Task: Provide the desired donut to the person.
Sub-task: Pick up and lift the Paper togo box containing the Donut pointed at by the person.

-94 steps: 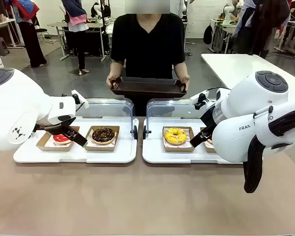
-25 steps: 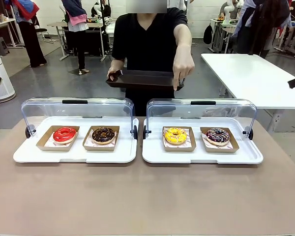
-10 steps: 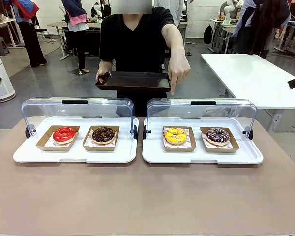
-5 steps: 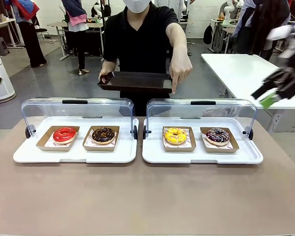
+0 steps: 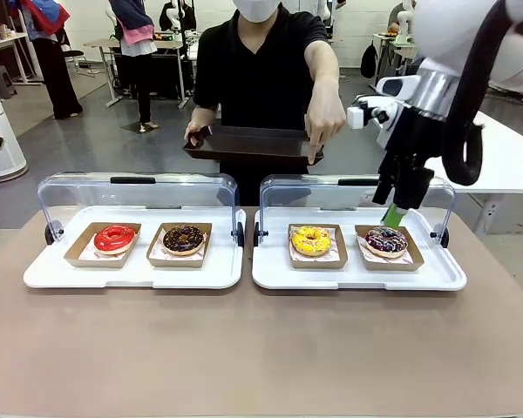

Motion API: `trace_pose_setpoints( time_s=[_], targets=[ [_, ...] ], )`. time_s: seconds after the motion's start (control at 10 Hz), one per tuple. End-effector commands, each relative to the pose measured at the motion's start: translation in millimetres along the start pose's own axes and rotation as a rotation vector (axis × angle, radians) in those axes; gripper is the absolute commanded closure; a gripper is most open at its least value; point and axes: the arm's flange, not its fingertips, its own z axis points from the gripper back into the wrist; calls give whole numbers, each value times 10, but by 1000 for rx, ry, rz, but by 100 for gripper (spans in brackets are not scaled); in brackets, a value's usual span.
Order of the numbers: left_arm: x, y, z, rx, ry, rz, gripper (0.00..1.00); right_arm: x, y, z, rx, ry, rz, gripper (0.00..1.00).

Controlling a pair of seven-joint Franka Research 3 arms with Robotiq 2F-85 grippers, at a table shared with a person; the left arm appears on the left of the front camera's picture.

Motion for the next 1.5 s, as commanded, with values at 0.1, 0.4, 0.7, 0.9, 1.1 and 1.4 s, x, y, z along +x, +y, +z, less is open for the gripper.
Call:
trace_pose_setpoints(
  time_s=[0.1,0.4,0.7,0.9,1.1,1.4],
  targets=[
    [7,-6,6,-1,-15,-1,0,67,-26,-132,-44,23,23,0],
    [7,-6,6,-1,-15,-1,0,102,-49,-100,-30,11,28,0],
    [7,-6,6,-1,-15,-1,0,102,-49,-100,-30,11,28,0],
    [7,-6,6,-1,-15,-1,0,102,-49,-100,-30,11,28,0],
    [7,-6,6,-1,-15,-1,0,144,23,-81,-92,25,-31,0],
    [7,-6,6,-1,-15,-1,0,427,118,-462,-237,158,-19,0]
  ],
)
